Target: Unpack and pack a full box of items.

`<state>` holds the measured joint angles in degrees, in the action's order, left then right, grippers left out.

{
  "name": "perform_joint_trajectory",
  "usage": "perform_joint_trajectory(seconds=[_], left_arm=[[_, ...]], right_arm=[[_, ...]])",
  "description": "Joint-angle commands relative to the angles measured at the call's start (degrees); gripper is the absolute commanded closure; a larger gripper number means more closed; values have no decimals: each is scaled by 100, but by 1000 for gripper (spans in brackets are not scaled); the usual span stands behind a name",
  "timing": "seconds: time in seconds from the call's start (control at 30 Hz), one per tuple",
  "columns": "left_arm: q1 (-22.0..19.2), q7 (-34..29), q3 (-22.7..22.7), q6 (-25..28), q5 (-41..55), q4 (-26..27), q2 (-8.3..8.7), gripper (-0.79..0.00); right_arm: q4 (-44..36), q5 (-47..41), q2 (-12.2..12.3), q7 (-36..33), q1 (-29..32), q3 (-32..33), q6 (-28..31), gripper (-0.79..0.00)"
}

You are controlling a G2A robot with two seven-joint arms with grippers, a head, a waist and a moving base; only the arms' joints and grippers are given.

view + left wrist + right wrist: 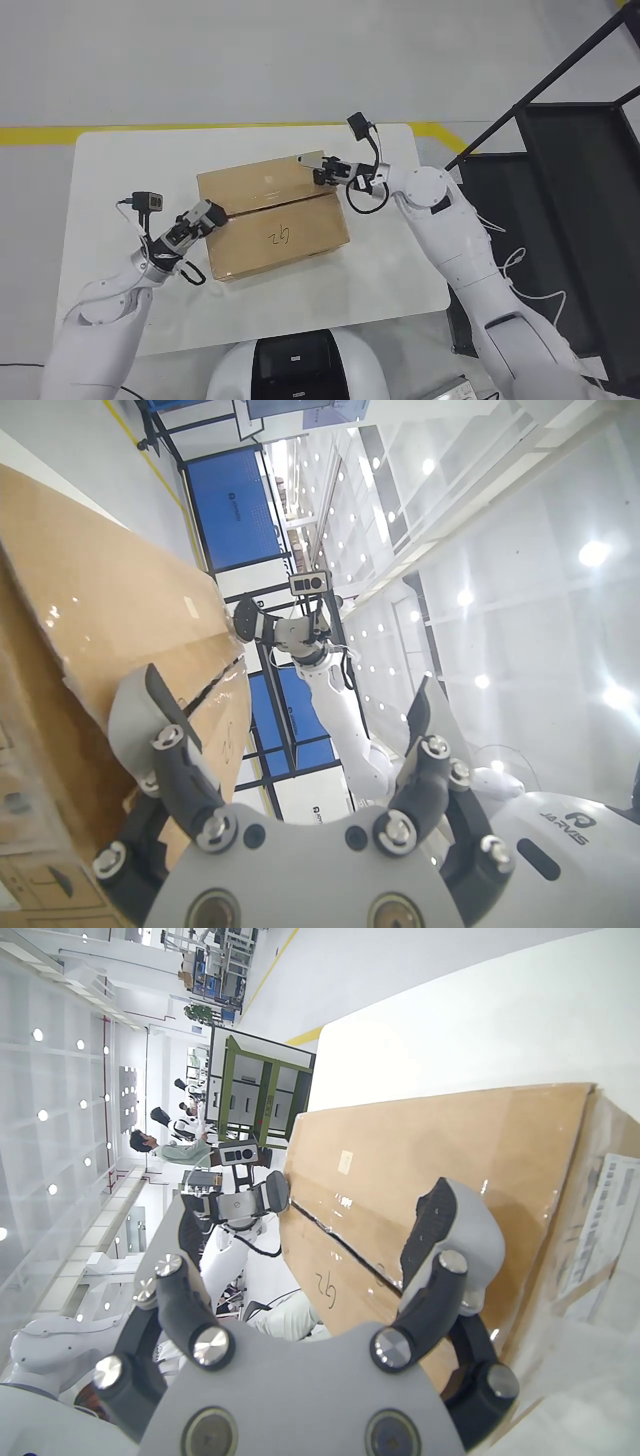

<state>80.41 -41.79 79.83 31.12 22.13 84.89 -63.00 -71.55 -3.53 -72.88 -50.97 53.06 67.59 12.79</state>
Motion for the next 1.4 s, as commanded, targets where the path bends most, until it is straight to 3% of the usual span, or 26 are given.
perform_joint_trajectory(seconds=[0.0,0.17,0.33,0.53,0.8,1.07,1.37], left_arm=[[-14,31,0,25,-33,-42,-2,-785],[33,149,114,14,-330,15,20,-785],[154,102,207,-130,-429,262,47,-785],[203,196,211,-280,-902,405,64,-785],[109,212,126,-441,-1359,559,73,-785],[18,72,92,-1149,-2152,892,119,-785],[36,187,65,-1390,-2245,1007,127,-785]], right_arm=[[-102,-4,17,-15,54,33,-21,-785],[-501,-94,73,-74,256,174,-46,-785],[-1286,-46,166,-48,674,436,-444,-785],[-2688,42,314,-76,1538,949,-1200,-785],[-4283,470,478,-320,2726,1396,-1433,-785],[-5109,949,564,-340,3400,1421,-1631,-785],[-5324,1037,623,-242,3683,1447,-1635,-785]])
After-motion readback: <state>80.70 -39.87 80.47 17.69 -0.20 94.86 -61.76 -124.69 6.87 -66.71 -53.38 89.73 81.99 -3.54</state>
